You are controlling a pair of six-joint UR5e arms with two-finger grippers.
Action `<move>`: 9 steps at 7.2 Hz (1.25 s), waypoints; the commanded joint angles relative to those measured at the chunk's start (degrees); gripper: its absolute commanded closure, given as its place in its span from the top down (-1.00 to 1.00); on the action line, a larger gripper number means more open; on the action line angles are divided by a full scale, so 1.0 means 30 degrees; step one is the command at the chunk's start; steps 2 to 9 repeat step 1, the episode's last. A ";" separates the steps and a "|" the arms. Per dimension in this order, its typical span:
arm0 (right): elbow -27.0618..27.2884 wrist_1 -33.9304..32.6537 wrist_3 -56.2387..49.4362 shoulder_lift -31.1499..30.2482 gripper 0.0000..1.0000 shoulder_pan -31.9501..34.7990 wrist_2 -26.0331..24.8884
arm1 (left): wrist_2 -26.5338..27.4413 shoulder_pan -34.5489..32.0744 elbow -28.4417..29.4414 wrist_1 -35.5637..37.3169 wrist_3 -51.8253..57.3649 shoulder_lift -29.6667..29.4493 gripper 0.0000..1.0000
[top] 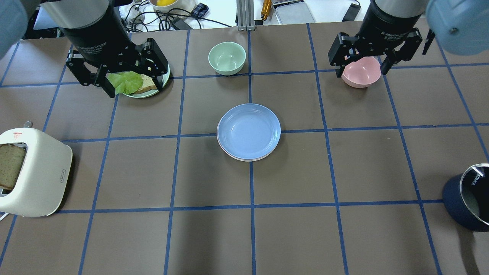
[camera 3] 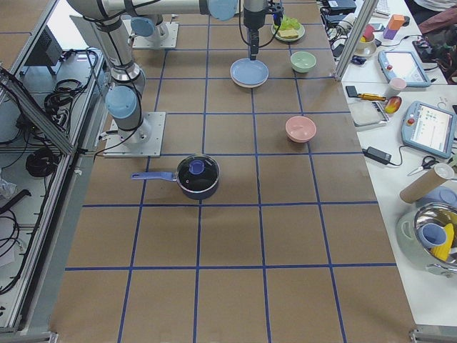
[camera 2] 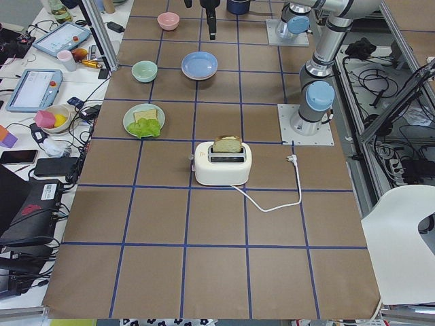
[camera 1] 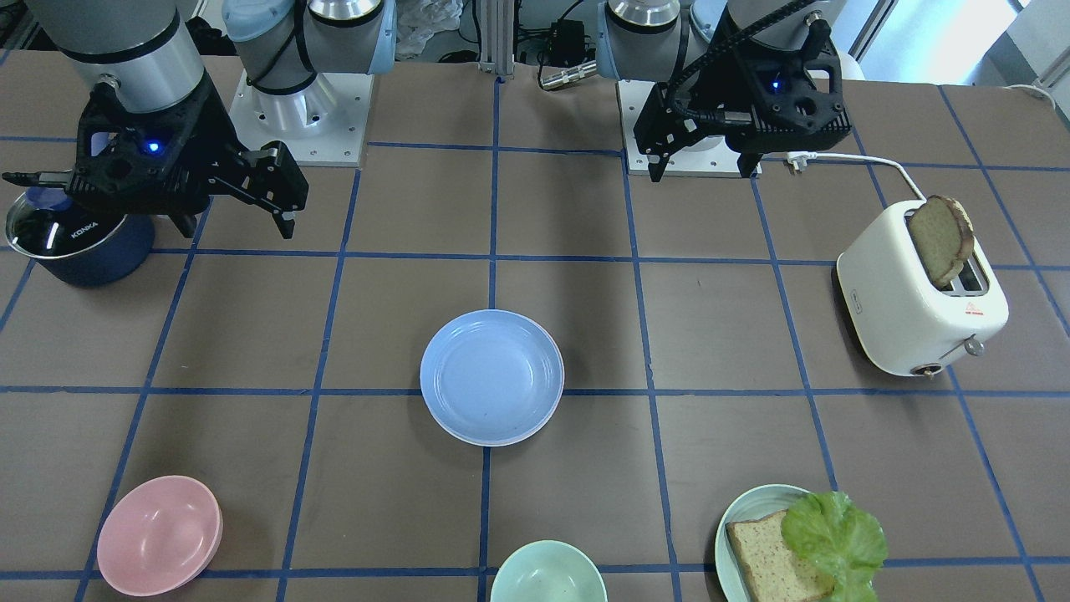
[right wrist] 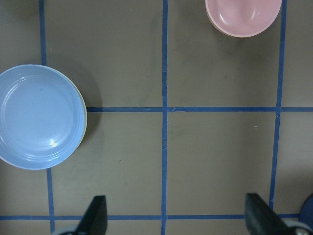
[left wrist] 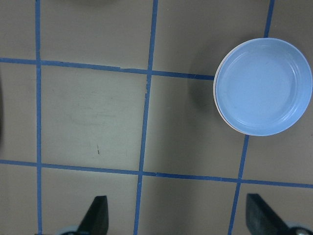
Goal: Stack three plates with pink and blue
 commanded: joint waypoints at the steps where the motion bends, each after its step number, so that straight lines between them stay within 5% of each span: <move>1: 0.0077 0.0012 0.0009 -0.0061 1.00 0.0033 -0.0113 | 0.0000 -0.0003 0.0039 0.0000 0.0000 0.0001 1.00; 9: 0.0077 0.0012 0.0009 -0.0061 1.00 0.0033 -0.0113 | 0.0000 -0.0003 0.0039 0.0000 0.0000 0.0001 1.00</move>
